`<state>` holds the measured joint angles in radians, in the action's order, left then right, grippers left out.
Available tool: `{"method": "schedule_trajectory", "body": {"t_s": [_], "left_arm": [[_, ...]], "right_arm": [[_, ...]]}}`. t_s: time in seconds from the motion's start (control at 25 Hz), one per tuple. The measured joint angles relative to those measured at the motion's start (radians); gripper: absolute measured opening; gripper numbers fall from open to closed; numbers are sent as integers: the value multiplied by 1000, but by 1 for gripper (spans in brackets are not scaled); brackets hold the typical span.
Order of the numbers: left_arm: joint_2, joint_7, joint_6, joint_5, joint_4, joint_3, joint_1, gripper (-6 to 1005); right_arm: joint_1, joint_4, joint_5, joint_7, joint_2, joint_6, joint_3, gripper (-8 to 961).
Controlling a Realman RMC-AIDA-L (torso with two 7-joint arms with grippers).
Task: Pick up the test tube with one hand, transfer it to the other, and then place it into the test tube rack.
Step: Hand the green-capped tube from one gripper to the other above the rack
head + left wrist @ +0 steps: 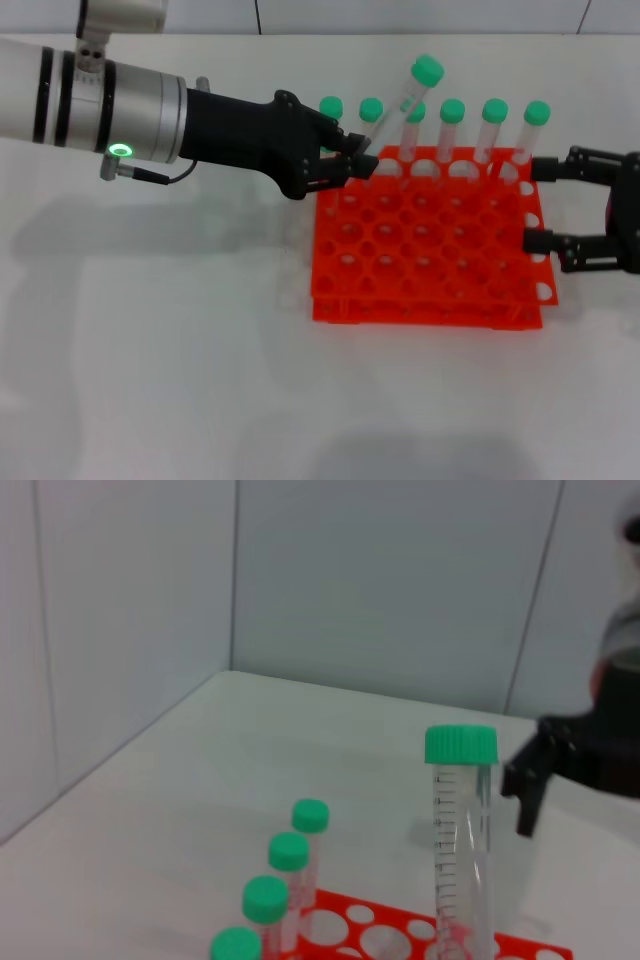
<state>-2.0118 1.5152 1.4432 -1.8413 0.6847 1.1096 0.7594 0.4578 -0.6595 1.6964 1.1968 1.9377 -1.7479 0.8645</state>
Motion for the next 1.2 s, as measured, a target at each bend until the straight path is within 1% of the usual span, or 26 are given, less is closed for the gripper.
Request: {"method": "schedule_trajectory", "body": {"t_s": [0.12, 0.24, 0.32, 0.4, 0.48, 0.6, 0.64, 0.68, 0.72, 0.8, 1.0, 1.2], "left_arm": [[-3, -28, 0, -13, -32, 1, 17, 190], [-5, -36, -10, -41, -66, 0, 48, 190], [-10, -39, -27, -56, -77, -1, 58, 190], [-14, -41, -42, -64, -79, 1, 67, 190], [-18, -44, -50, -71, -80, 3, 75, 190], [-23, -53, -56, -80, -80, 4, 81, 190], [-24, -56, -58, -82, -81, 4, 82, 190], [-25, -59, -60, -84, -81, 4, 82, 190], [-26, -66, -61, -84, -81, 3, 82, 190], [-26, -70, -61, -84, -81, 2, 82, 190], [-26, -88, -61, -80, -82, -1, 83, 191], [-25, -93, -61, -80, -82, -3, 82, 191]], "right_arm": [[31, 0, 0, 74, -13, -8, -15, 845], [61, 1, 0, 147, -22, -21, -42, 845], [82, 12, -6, 185, -24, -27, -62, 844], [100, 34, -24, 203, -21, -29, -82, 844], [110, 55, -52, 202, -10, -26, -89, 843], [114, 90, -97, 178, 18, 10, -90, 843], [114, 113, -119, 152, 37, 43, -90, 843], [114, 120, -125, 143, 42, 50, -90, 842], [114, 140, -141, 114, 56, 69, -90, 842], [118, 184, -168, 56, 70, 85, -88, 842], [147, 333, -237, -91, 75, 95, -82, 835], [154, 386, -246, -192, 84, 97, -75, 806]]}}
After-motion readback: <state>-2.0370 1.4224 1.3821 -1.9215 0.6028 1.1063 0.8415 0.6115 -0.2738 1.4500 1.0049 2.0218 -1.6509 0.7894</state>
